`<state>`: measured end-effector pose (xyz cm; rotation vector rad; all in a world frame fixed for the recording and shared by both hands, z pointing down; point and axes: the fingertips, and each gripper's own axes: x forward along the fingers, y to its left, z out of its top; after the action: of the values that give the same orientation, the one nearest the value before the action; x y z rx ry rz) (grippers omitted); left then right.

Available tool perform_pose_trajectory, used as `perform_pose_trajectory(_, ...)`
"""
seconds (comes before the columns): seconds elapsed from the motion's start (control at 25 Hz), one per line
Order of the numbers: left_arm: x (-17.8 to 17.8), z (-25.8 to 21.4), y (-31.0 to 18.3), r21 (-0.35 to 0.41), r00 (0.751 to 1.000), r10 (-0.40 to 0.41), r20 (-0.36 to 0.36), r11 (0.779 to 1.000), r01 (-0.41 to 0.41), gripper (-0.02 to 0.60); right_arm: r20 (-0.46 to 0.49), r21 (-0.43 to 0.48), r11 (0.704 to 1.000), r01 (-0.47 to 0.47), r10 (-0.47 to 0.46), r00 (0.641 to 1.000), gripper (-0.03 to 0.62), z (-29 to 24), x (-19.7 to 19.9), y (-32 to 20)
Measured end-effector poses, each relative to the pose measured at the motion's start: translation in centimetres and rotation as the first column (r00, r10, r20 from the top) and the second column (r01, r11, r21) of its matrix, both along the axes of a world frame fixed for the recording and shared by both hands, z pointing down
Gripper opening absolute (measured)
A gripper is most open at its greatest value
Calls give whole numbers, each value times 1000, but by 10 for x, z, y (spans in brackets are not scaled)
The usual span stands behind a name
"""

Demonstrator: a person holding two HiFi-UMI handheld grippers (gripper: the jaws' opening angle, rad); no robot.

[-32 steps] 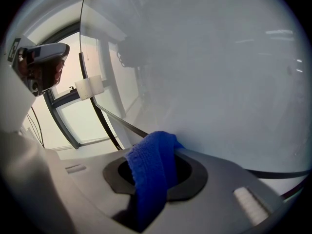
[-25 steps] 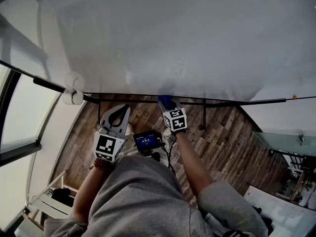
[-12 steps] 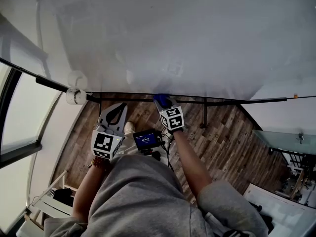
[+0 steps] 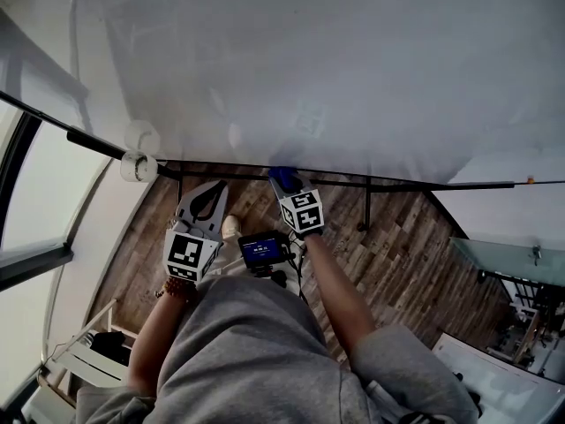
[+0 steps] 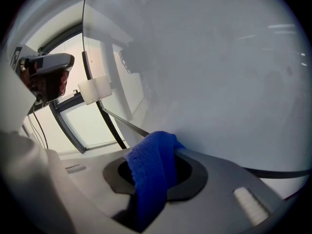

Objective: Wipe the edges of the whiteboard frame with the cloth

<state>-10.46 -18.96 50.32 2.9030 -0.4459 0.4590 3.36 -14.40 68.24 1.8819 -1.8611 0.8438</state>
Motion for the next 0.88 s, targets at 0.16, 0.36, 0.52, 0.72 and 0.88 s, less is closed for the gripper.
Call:
perform_pose_trajectory(0.16, -4, -7, -1, 23, 1000, -17, -17, 1000, 17, 15, 15, 9, 1000, 2, -3, 1000, 107, 0, -10, -8)
perform_pose_trajectory(0.36, -18, -1, -9, 20, 998, -63, -10, 998, 64, 15, 35, 6, 1000, 14, -14, 999, 107, 3, -19, -17)
perform_pose_trajectory(0.52, -31, 1, -12, 9, 996, -91, 11, 996, 91, 15, 53, 3, 1000, 1, -2, 999, 107, 2, -27, -26)
perform_pose_trajectory(0.72, -41, 1, -17, 12, 992, -125, -5, 992, 125, 15, 70, -6, 1000, 28, -27, 997, 107, 3, -42, -36)
perform_pose_trajectory(0.88, -46, -6, -21, 23, 989, -147, -13, 989, 147, 15, 73, -3, 998, 67, -66, 995, 106, 4, -57, -47)
